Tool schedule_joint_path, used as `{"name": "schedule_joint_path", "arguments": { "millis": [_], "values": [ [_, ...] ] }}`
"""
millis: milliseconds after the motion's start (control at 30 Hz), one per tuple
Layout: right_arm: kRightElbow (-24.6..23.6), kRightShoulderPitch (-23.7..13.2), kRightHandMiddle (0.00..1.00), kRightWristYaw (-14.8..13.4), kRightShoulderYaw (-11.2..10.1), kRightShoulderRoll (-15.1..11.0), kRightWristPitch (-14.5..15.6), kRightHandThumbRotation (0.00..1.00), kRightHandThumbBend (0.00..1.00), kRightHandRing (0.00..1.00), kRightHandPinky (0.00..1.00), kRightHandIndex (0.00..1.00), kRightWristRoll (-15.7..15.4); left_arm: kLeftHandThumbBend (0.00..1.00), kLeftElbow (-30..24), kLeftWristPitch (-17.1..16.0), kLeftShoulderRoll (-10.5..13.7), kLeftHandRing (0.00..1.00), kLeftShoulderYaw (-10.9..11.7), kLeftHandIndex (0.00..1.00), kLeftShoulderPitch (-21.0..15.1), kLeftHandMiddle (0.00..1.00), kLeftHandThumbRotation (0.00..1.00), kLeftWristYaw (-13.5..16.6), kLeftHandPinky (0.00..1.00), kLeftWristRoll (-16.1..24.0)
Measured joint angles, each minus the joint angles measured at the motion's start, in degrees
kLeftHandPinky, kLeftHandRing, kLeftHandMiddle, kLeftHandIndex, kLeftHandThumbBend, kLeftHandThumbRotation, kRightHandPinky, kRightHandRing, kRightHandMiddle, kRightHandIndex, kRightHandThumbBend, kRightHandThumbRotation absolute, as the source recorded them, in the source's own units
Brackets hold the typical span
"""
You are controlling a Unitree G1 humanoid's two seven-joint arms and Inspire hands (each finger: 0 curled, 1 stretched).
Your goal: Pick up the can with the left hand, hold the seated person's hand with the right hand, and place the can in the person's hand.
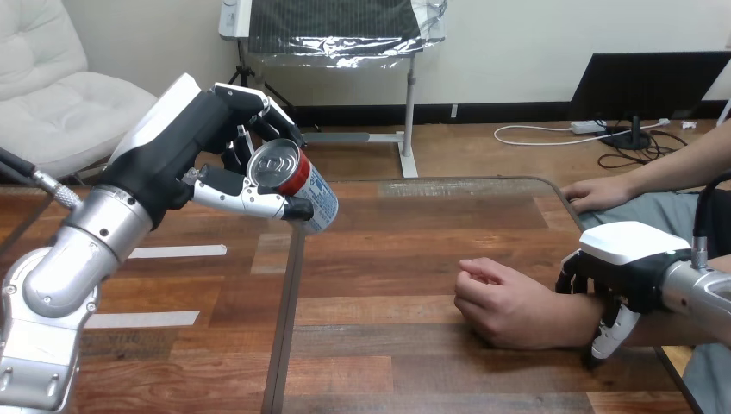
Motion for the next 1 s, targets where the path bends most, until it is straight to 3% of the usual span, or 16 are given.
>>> {"name": "schedule_joint_path", "arguments": {
  "millis": [267, 667, 1000],
  "values": [
    [1.25, -0.62, 0.58, -0.05, 0.1, 0.72, -0.18, 0.2, 0.79, 0.51, 0.41, 0.64, 0.12, 0.63, -0.04, 0.0, 0.0, 0.27, 0.06, 0.38, 0.15, 0.34, 0.0, 0.0, 0.21, 0.0],
    [2.56, -1.63, 0.62, 0.23, 0.51, 1.79, 0.06, 0.23, 0.78, 0.58, 0.48, 0.64, 0.1, 0.62, -0.04, 0.0, 0.0, 0.27, 0.21, 0.38, 0.16, 0.34, 0.0, 0.0, 0.21, 0.0],
    [3.26, -2.09, 0.61, 0.88, 0.78, 2.33, 0.32, 0.22, 0.81, 0.55, 0.45, 0.63, 0.53, 0.62, -0.07, 0.0, 0.0, 0.27, 0.36, 0.38, 0.16, 0.34, 0.0, -0.03, 0.21, 0.0]
  ]
}}
